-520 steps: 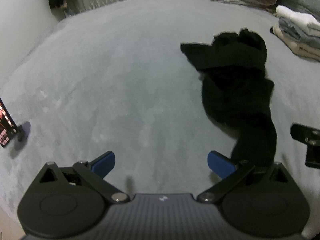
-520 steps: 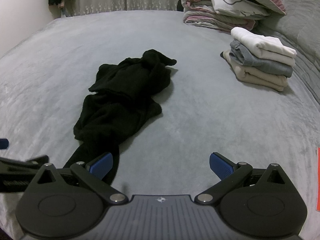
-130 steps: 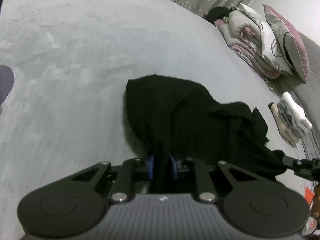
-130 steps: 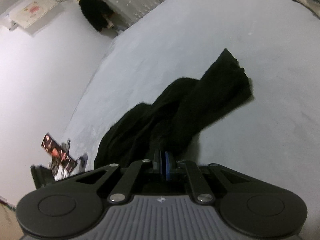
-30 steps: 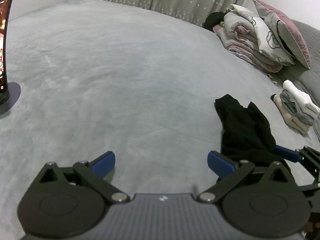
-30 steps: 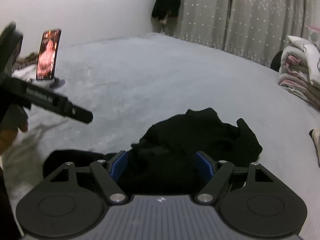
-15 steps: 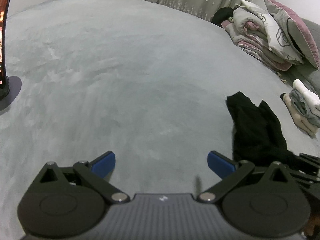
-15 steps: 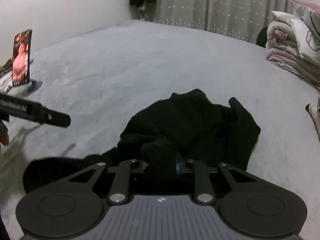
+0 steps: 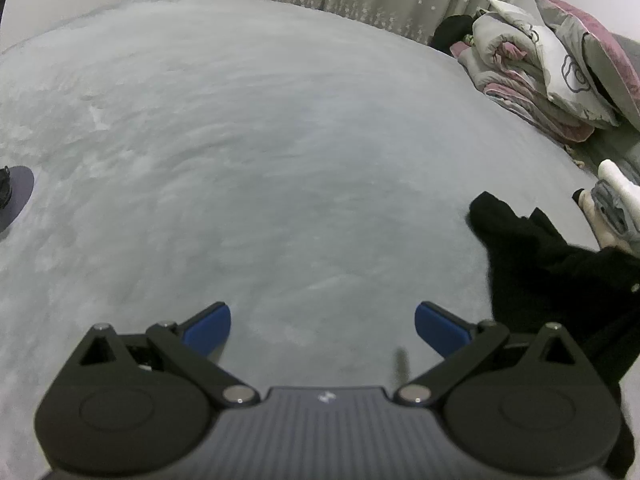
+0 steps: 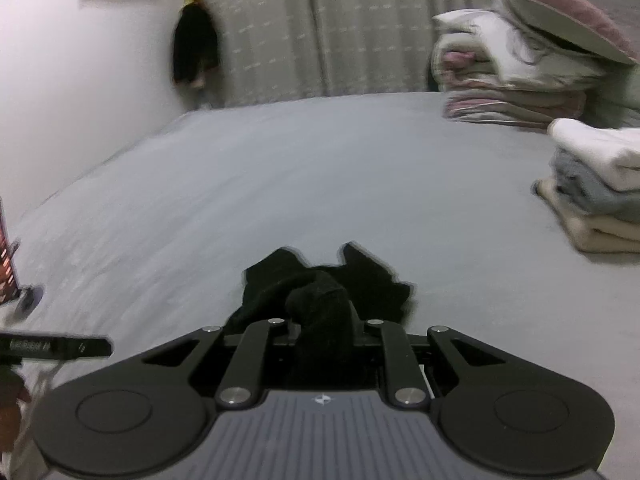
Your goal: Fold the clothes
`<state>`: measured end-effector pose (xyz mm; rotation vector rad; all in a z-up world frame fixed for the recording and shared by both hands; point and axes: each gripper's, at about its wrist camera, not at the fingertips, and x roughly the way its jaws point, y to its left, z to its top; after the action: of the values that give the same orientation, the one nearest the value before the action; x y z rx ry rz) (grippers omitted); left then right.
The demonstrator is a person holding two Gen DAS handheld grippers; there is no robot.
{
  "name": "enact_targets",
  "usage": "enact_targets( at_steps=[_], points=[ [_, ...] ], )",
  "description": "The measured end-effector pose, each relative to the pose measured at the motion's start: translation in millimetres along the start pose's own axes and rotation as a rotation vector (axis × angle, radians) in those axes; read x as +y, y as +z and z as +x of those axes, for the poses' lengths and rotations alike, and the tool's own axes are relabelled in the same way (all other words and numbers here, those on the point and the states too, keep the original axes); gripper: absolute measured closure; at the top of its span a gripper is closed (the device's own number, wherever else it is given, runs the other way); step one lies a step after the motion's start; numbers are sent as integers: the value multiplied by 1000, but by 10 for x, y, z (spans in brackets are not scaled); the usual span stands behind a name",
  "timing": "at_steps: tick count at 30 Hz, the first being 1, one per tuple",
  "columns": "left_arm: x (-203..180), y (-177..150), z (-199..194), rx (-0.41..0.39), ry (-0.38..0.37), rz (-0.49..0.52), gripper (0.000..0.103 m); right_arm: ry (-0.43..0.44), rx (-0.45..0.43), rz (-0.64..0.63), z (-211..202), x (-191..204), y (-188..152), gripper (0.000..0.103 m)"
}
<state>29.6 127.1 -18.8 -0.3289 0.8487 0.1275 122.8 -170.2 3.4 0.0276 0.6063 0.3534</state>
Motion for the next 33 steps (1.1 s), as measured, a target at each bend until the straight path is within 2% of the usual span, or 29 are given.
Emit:
enact_targets(
  at_steps=[7,16,26,33],
  points=[
    [-107,10,40,-13,-9,27,0,-95,-59,93,-123,-512,91,87],
    [-407,23,207,-56,-7,95,0,-241,-96,224,-206,-1359,44,87],
    [-1134,17,438,-57,-190,167,1,-398,-45,306,-306,-2104,-261,87],
    [-1761,-15,595,-61,-316,278,6,-396,-30,333,-436,-2324,-359,87]
  ],
)
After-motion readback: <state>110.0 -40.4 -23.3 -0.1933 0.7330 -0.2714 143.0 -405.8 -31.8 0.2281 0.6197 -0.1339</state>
